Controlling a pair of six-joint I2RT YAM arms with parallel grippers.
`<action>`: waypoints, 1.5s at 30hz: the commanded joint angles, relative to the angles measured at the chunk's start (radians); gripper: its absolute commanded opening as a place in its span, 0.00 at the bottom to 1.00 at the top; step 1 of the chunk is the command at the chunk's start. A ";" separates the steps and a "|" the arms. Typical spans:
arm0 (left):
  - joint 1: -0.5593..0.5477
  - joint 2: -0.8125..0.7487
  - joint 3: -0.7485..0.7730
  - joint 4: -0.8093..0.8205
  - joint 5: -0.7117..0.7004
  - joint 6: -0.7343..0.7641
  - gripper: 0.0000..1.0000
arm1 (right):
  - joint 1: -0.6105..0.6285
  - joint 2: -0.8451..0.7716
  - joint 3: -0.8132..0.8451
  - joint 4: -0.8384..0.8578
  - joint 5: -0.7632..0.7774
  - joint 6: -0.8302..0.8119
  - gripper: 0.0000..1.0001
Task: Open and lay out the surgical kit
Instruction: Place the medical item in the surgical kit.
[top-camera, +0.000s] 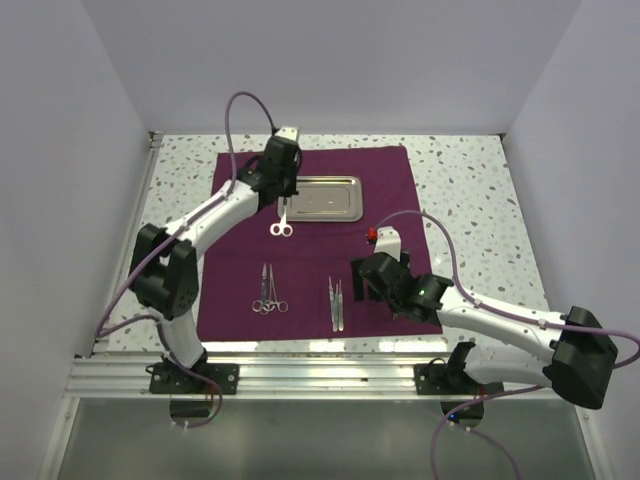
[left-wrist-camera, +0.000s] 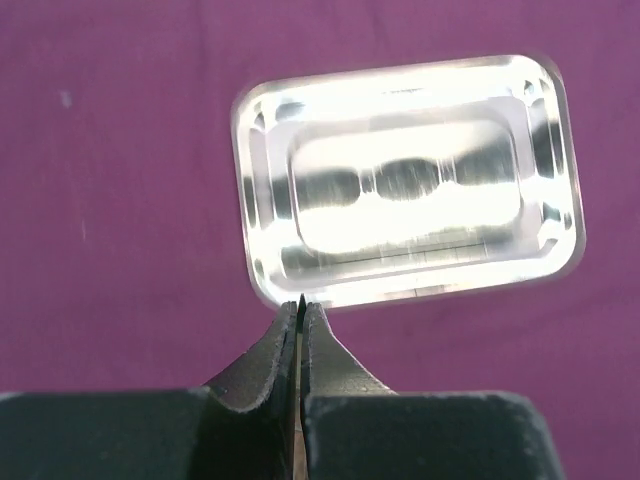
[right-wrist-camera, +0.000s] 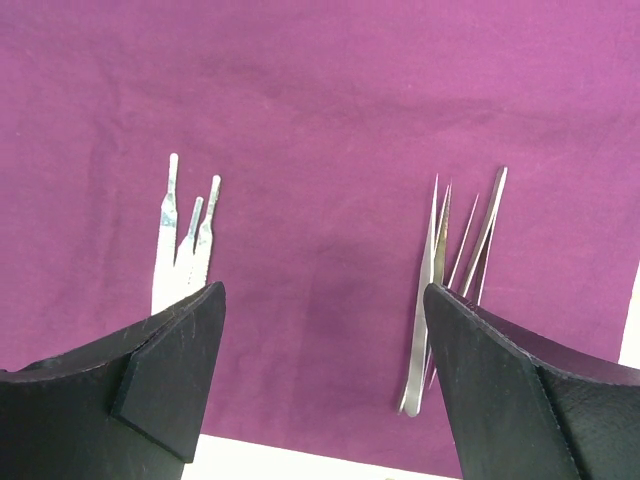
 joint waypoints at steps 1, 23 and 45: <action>-0.060 -0.191 -0.164 -0.027 -0.079 -0.072 0.00 | 0.001 -0.032 0.003 0.032 0.010 -0.003 0.84; -0.254 -0.613 -0.852 0.033 -0.257 -0.394 0.02 | 0.001 -0.034 0.002 0.015 0.020 0.018 0.84; -0.257 -1.013 -0.922 0.056 -0.213 -0.212 0.69 | 0.002 -0.624 -0.216 0.226 0.000 -0.106 0.99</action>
